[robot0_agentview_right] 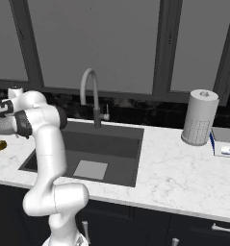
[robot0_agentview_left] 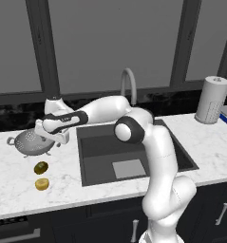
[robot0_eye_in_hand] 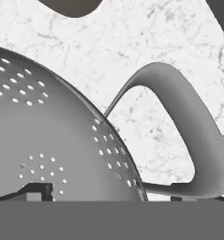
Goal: Put the colander in the sink, put the kiwi, kiwi in the colander, and turn on the sink faucet and pour water over the colander.
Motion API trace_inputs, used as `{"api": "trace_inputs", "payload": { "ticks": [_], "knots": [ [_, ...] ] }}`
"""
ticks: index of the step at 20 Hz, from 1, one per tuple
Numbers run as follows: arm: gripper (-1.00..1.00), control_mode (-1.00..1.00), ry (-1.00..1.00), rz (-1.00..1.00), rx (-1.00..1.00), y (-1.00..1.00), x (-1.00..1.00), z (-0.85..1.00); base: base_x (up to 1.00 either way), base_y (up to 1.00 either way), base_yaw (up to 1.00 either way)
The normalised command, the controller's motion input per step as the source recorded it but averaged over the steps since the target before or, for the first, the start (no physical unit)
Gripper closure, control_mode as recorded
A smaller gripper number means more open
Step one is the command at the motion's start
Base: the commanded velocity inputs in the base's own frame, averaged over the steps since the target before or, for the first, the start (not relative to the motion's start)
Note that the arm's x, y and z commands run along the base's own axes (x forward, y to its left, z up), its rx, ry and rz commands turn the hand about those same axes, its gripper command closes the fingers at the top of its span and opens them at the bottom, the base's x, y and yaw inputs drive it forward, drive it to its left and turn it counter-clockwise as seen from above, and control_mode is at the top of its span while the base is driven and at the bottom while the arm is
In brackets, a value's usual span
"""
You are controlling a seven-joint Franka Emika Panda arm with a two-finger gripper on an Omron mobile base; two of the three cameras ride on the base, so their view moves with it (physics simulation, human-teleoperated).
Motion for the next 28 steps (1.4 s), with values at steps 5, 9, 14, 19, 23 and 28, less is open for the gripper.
{"api": "trace_inputs", "payload": {
  "ticks": [5, 9, 14, 19, 23, 28],
  "knots": [
    [-1.0, -1.0, 0.0, 0.0, 0.0, 0.17, 0.04, -0.23, 0.0, 0.0, 0.0],
    [1.0, -1.0, 0.0, 0.0, 0.0, 0.12, -0.01, -0.29, 0.0, 0.0, 0.0],
    [1.0, -1.0, 0.0, -0.01, 0.0, 0.01, -0.26, -0.16, 0.0, 0.0, 0.0],
    [1.0, -1.0, -0.01, -0.05, 0.01, 0.0, -0.43, 0.01, 0.0, 0.0, 0.0],
    [1.0, -1.0, -0.1, -0.11, 0.03, -0.08, -0.42, 0.26, 0.0, 0.0, 0.0],
    [1.0, -1.0, -0.23, -0.13, 0.07, -0.13, -0.34, 0.55, 0.0, 0.0, 0.0]
  ]
}}
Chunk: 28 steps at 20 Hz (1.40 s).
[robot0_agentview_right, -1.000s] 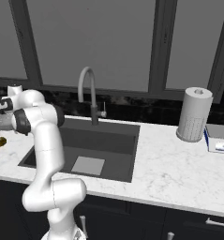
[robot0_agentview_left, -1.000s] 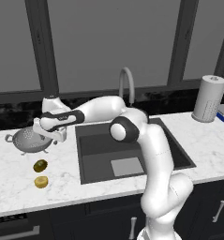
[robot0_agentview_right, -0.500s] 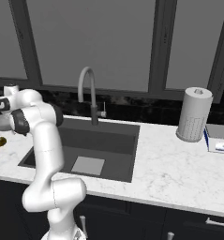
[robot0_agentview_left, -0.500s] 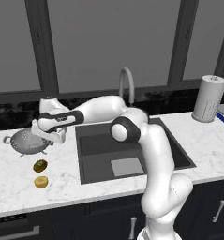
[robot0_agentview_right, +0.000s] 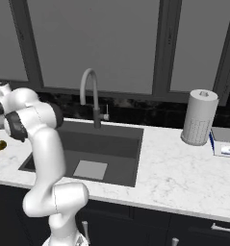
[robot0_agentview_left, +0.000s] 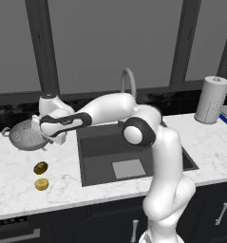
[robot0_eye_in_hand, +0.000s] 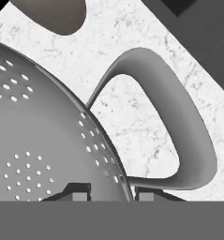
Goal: Put the colander in the sink, put the kiwi, kiwi in the colander, and turn on the sink faucet and pour water over the colander.
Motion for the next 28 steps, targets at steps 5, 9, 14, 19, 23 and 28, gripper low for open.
{"api": "trace_inputs", "payload": {
  "ticks": [5, 9, 14, 19, 23, 28],
  "knots": [
    [1.0, -1.0, -0.17, -0.11, 0.12, -0.23, -0.66, 0.55, 0.0, 0.0, 0.0],
    [1.0, -1.0, -0.01, -0.06, 0.1, -0.31, -0.68, 0.55, 0.0, 0.0, 0.0],
    [1.0, -1.0, 0.01, -0.03, 0.04, -0.31, -0.68, 0.54, 0.0, 0.0, 0.0],
    [1.0, -1.0, 0.02, 0.0, 0.02, -0.33, -0.71, 0.42, 0.0, 0.0, 0.0],
    [1.0, -1.0, 0.0, 0.0, 0.05, -0.36, -0.76, 0.33, 0.0, 0.0, 0.0],
    [1.0, -1.0, 0.0, 0.0, 0.04, -0.37, -0.7, 0.32, 0.0, 0.0, 0.0]
  ]
}}
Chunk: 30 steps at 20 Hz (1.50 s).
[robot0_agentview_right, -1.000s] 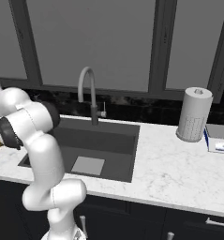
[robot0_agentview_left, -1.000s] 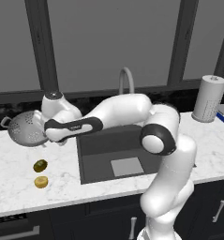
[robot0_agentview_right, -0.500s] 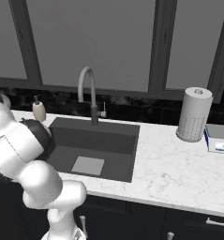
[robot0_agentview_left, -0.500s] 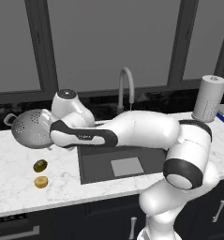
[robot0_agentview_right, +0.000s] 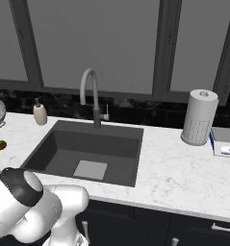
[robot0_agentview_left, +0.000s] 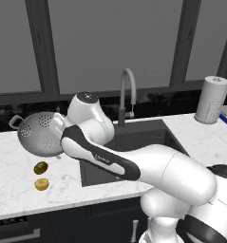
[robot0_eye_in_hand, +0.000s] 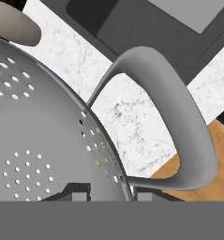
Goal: Put the colander in the sink, put the kiwi, kiwi in the colander, and turn on the sink faucet and pour water over the colander.
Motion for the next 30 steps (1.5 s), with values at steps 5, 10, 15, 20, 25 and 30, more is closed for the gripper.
{"api": "trace_inputs", "payload": {
  "ticks": [5, 10, 15, 20, 25, 30],
  "knots": [
    [1.0, -1.0, 0.09, 0.0, 0.01, -0.57, -0.42, 0.19, 0.0, 0.0, 0.0],
    [1.0, -1.0, 0.1, 0.0, -0.01, -0.77, -0.27, 0.07, 0.0, 0.0, 0.0],
    [1.0, -1.0, 0.13, 0.0, -0.02, -0.88, -0.25, 0.04, 0.0, 0.0, 0.0],
    [1.0, -1.0, 0.13, 0.08, -0.04, -0.9, -0.26, 0.0, 0.0, 0.0, 0.0],
    [1.0, -1.0, 0.01, 0.17, -0.04, -0.88, -0.21, 0.0, 0.0, 0.0, 0.0],
    [1.0, -1.0, 0.0, 0.14, -0.05, -0.81, -0.04, 0.0, 0.0, 0.0, 0.0]
  ]
}}
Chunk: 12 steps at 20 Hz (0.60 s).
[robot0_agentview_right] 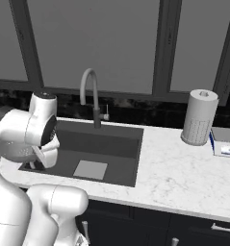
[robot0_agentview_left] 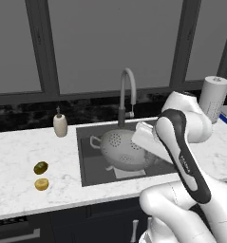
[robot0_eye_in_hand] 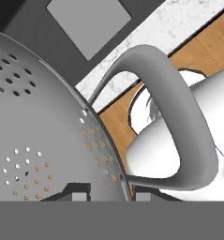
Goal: Put the colander in the sink, put the kiwi, kiwi in the colander, and turn on the sink faucet and pour water over the colander.
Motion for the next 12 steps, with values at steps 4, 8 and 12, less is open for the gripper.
{"api": "trace_inputs", "payload": {
  "ticks": [4, 8, 12],
  "knots": [
    [1.0, -1.0, -0.02, 0.13, -0.03, -0.76, 0.0, 0.04, 0.0, 0.0, 0.0],
    [1.0, -1.0, -0.01, 0.21, -0.03, -0.66, -0.14, 0.0, 0.0, 0.0, 0.0],
    [1.0, -1.0, 0.0, 0.12, -0.02, -0.59, 0.16, 0.0, 0.0, 0.0, 0.0]
  ]
}}
